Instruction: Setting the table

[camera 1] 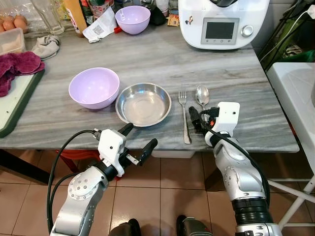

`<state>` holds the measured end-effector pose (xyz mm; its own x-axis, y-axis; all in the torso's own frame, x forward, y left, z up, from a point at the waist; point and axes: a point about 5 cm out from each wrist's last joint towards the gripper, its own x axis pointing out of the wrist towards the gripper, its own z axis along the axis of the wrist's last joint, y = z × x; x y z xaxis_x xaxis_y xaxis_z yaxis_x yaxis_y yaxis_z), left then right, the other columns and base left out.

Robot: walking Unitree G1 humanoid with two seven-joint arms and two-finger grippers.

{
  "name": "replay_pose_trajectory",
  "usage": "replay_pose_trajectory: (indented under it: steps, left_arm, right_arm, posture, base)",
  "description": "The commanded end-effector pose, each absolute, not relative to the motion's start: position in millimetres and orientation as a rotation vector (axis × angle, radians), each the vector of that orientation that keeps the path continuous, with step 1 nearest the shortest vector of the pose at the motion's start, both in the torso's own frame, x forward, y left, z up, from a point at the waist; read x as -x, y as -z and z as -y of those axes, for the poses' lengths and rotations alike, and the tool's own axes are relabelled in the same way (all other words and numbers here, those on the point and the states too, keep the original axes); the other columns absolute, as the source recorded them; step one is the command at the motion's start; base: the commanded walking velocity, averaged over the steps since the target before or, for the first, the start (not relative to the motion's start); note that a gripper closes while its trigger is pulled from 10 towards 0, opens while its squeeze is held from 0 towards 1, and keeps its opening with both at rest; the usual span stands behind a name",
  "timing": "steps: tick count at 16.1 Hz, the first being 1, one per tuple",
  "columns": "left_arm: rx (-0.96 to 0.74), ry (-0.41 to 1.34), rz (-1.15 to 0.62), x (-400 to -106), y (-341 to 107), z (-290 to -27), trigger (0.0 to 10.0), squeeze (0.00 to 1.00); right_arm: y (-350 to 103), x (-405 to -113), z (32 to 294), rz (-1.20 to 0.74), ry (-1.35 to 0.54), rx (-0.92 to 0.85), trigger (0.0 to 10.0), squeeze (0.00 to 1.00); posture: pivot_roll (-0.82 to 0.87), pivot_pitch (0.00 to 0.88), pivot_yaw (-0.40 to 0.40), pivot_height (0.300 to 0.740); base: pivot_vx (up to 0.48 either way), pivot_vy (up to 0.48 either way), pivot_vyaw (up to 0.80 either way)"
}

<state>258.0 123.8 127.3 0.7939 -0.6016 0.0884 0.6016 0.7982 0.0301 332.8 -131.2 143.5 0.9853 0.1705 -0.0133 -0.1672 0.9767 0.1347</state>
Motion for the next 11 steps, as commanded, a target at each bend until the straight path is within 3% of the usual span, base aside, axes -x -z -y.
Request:
replay_pose_trajectory:
  steps: [1,2,3,4,5,11]
  left_arm:
    - [-0.007,0.641,0.073,-257.0,-123.8,-124.2,10.0,0.0]
    - [-0.005,0.641,0.074,-257.6,-124.2,-123.3,10.0,0.0]
    - [-0.004,0.64,0.075,-258.1,-124.5,-123.0,10.0,0.0]
    - [-0.004,0.64,0.076,-258.2,-124.5,-123.0,10.0,0.0]
    - [-0.005,0.639,0.078,-258.6,-124.9,-123.2,10.0,0.0]
    - [0.0,0.633,0.1,-260.1,-129.4,-122.6,10.0,0.0]
  right_arm:
    - [-127.9,-327.0,127.5,-0.092,-0.189,-0.146,10.0,0.98]
    - [-128.2,-325.5,129.4,-0.083,-0.184,-0.142,10.0,0.91]
    - [-131.0,-325.4,131.6,-0.064,-0.179,-0.135,10.0,0.67]
    - [-132.7,-325.5,132.3,-0.054,-0.178,-0.131,10.0,0.67]
    - [-136.3,-325.8,132.8,-0.035,-0.183,-0.124,10.0,0.0]
    - [-161.2,-325.2,134.3,0.099,-0.178,-0.039,10.0,0.0]
  posture:
    - [-0.15,0.22,0.028,0.74]
    - [-0.15,0.22,0.028,0.74]
    - [-0.15,0.219,0.03,0.74]
    - [-0.15,0.219,0.03,0.74]
    - [-0.15,0.219,0.03,0.74]
    - [-0.15,0.212,0.026,0.74]
  base:
    - [0.0,0.0,0.0]
    - [0.0,0.0,0.0]
    - [0.0,0.0,0.0]
    - [0.0,0.0,0.0]
    - [0.0,0.0,0.0]
    - [0.0,0.0,0.0]
